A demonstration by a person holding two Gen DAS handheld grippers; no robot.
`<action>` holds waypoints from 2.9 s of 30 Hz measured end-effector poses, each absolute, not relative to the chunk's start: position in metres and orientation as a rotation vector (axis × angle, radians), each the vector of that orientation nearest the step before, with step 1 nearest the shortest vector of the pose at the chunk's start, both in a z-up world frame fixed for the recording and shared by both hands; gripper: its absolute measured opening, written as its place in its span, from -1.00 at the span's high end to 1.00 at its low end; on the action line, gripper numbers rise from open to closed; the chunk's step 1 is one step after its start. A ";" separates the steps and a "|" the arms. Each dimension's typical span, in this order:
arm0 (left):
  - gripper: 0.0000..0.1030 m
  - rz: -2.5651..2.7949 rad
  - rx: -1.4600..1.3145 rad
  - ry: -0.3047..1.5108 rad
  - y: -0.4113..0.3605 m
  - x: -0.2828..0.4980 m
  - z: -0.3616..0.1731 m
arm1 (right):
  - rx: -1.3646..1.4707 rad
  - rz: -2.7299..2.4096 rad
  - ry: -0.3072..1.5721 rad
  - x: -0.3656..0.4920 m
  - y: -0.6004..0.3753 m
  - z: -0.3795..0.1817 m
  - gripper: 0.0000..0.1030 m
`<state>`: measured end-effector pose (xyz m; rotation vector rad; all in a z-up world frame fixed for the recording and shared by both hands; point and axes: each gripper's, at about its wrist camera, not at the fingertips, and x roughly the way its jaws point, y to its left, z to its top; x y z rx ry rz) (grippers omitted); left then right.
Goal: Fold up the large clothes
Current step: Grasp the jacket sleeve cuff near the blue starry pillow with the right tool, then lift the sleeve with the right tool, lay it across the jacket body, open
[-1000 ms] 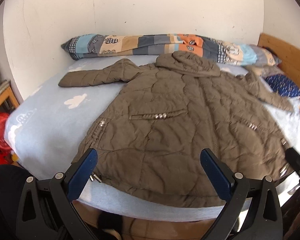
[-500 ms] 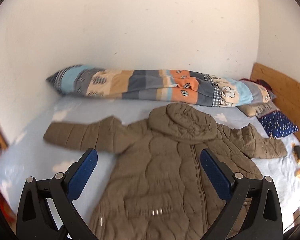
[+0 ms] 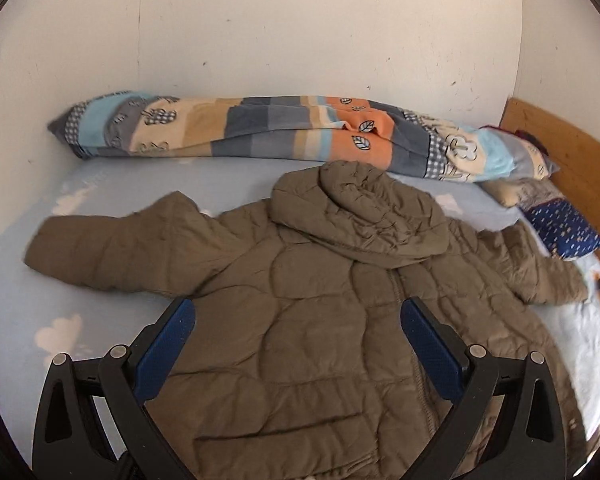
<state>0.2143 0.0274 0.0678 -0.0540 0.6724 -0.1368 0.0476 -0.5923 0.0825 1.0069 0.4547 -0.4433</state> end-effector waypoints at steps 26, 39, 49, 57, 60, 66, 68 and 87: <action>-0.99 -0.136 -0.150 0.789 0.036 0.255 0.028 | 1.139 -0.590 0.571 0.123 -0.721 -0.055 -0.37; -0.99 -0.145 -0.146 0.778 0.033 0.251 0.028 | 0.962 -0.514 0.469 0.137 -0.699 0.009 0.69; -0.99 -0.154 -0.135 0.739 0.040 0.238 0.043 | 0.705 -0.349 0.330 0.155 -0.592 0.164 0.72; -0.99 -0.138 -0.171 0.708 0.060 0.228 0.057 | 0.564 -0.149 0.265 0.169 -0.467 0.243 0.72; -0.99 -0.129 -0.180 0.712 0.068 0.227 0.058 | 0.526 -0.075 0.271 0.180 -0.420 0.254 0.72; -0.99 -0.118 -0.215 0.730 0.082 0.227 0.057 | 0.471 0.076 0.337 0.214 -0.332 0.249 0.73; -0.99 -0.113 -0.225 0.727 0.085 0.227 0.058 | 0.446 0.121 0.366 0.228 -0.302 0.241 0.73; -0.99 -0.030 -0.237 0.751 0.104 0.231 0.053 | 0.097 0.345 0.811 0.315 -0.088 0.041 0.74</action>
